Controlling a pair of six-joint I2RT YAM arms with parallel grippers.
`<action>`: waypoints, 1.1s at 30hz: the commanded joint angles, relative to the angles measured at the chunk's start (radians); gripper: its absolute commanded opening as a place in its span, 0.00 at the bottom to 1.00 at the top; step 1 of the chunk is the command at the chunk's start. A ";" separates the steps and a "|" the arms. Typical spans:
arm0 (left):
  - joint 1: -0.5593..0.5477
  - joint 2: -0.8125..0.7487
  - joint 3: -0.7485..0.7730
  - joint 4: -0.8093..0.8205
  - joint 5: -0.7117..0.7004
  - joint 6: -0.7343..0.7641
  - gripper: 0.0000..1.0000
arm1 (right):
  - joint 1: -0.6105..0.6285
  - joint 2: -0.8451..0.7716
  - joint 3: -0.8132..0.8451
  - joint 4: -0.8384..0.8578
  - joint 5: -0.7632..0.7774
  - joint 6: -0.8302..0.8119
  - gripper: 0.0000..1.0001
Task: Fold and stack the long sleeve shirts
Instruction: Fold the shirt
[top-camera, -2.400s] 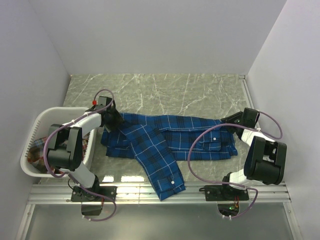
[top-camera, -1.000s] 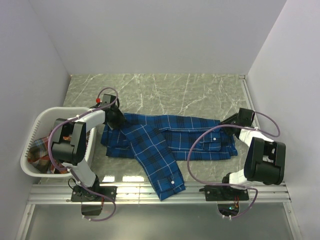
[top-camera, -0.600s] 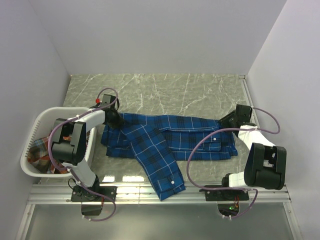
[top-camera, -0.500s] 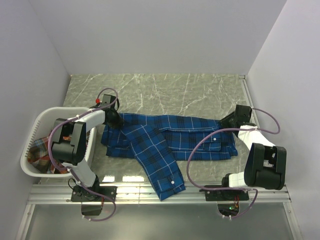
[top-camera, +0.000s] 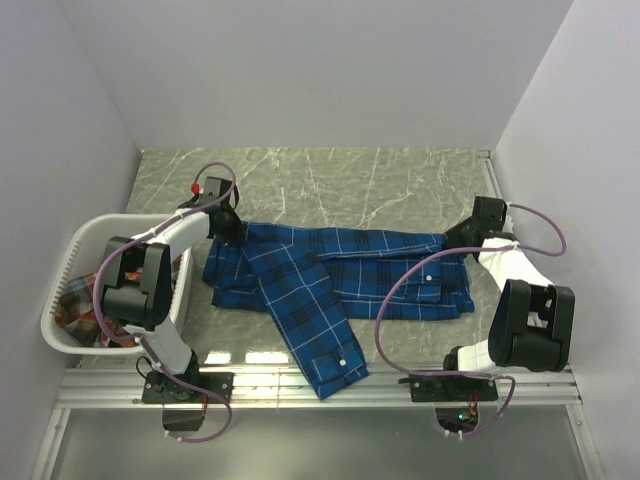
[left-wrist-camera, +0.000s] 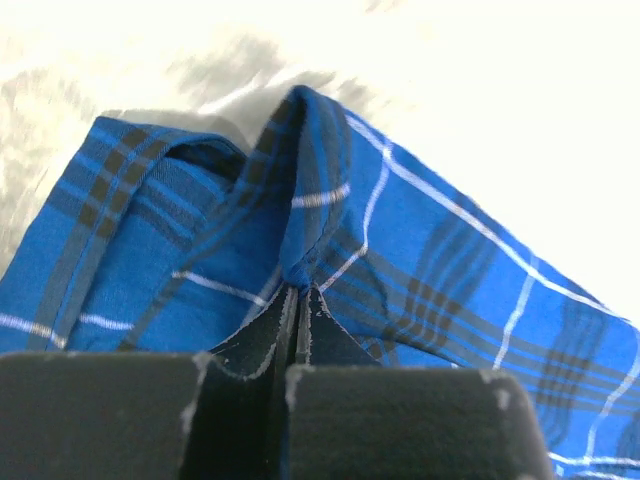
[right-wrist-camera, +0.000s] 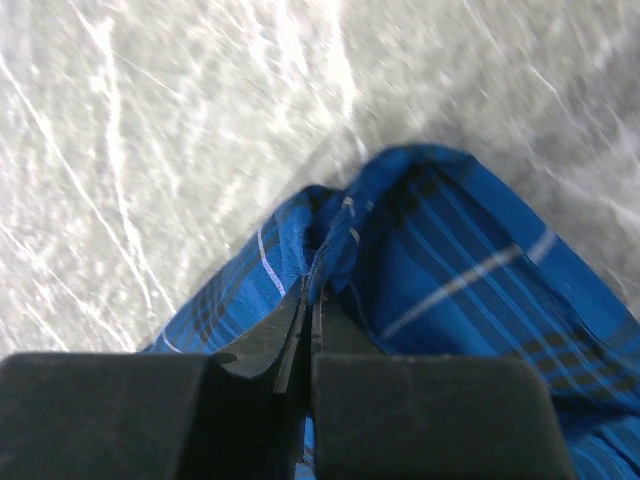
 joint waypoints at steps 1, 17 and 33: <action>0.010 -0.012 0.068 0.025 -0.029 0.038 0.00 | 0.001 0.037 0.069 0.034 0.027 0.000 0.00; 0.073 0.033 0.096 0.170 -0.003 0.075 0.01 | -0.041 0.085 -0.043 0.270 -0.016 -0.003 0.02; 0.076 0.128 0.154 0.152 -0.032 0.092 0.23 | -0.033 0.033 -0.080 0.155 0.028 -0.007 0.36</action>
